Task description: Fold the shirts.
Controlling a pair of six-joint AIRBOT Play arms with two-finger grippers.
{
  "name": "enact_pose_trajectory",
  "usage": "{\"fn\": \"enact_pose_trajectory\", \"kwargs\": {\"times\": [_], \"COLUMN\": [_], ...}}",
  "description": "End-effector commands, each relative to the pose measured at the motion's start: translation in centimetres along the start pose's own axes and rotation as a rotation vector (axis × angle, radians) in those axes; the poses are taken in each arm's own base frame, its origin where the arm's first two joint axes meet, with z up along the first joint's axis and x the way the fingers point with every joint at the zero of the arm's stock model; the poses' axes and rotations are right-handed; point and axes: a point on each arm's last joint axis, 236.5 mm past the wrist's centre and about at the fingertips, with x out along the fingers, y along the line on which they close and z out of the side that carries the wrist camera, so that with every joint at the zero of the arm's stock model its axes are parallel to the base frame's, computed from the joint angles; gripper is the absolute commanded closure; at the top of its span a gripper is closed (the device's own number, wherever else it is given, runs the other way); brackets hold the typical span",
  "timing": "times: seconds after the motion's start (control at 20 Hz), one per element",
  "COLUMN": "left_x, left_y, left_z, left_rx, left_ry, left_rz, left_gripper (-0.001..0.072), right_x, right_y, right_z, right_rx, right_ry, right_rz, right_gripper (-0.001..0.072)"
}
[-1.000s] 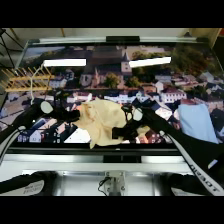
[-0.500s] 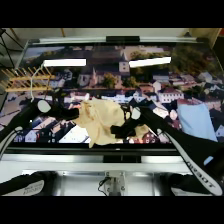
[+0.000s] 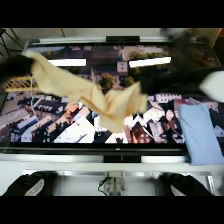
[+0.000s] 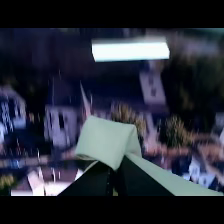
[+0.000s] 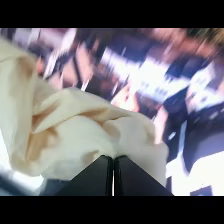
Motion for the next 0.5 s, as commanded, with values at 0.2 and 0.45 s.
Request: {"fn": "enact_pose_trajectory", "kwargs": {"times": [0.2,0.45], "left_x": [-24.5,-20.9], "left_y": [-3.3,-0.2], "left_z": [13.3,6.3], "left_rx": [0.059,-0.007], "left_ry": [-0.557,-0.249], "left_rz": [0.073,0.171], "left_gripper": [0.0675,0.0674], "right_x": [-32.9,-30.0], "right_y": [-4.2,-5.6], "right_z": [9.1,7.3], "right_rx": [-0.059,-0.023], "right_ry": [-0.905,-0.759], "right_rz": [-0.312,-0.344], "right_gripper": [0.0659,0.0659]}}
